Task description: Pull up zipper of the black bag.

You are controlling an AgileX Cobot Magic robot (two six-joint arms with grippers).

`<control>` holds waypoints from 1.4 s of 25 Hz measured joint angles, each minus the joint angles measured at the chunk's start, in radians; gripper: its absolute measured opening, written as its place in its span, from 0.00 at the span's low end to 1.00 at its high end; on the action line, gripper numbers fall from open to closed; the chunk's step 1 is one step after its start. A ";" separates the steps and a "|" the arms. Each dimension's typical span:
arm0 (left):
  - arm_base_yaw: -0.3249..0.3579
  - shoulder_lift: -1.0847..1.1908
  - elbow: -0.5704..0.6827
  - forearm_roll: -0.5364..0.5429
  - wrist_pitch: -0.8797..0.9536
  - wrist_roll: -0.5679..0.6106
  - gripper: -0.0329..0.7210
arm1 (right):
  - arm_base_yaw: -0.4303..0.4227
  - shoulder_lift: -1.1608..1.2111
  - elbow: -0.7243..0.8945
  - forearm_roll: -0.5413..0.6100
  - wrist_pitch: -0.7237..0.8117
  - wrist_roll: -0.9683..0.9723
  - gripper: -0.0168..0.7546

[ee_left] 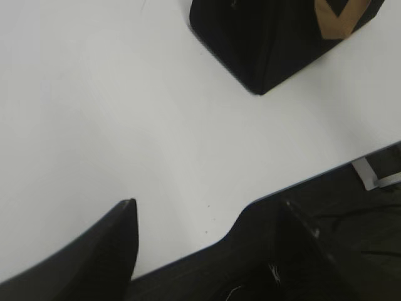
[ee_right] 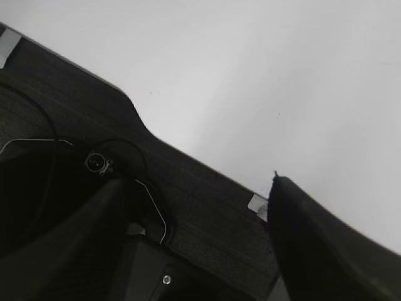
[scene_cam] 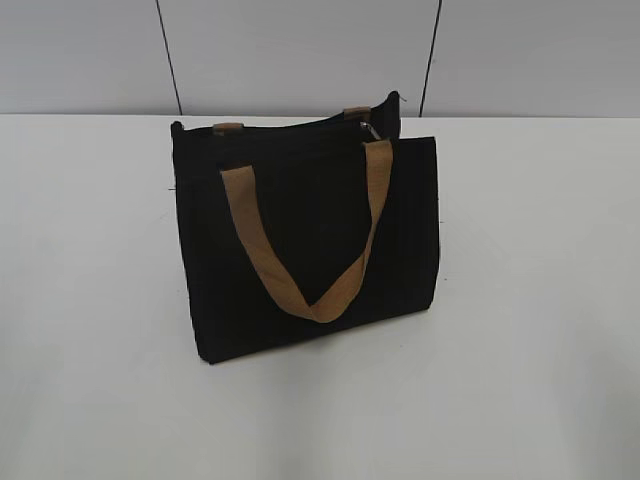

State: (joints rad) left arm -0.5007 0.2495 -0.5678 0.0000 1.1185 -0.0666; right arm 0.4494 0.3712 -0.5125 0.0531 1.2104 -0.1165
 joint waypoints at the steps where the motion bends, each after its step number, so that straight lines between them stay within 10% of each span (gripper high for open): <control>1: 0.000 -0.001 0.007 -0.006 -0.016 0.000 0.72 | 0.000 -0.001 0.003 0.001 -0.013 0.000 0.70; 27: 0.008 -0.001 0.030 -0.052 -0.055 0.001 0.70 | -0.011 -0.001 0.041 0.007 -0.115 0.002 0.70; 35: 0.247 -0.039 0.031 -0.054 -0.056 0.001 0.68 | -0.286 -0.031 0.042 0.017 -0.117 0.002 0.70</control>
State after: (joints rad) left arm -0.2541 0.2101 -0.5366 -0.0541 1.0626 -0.0658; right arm 0.1633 0.3406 -0.4710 0.0701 1.0930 -0.1142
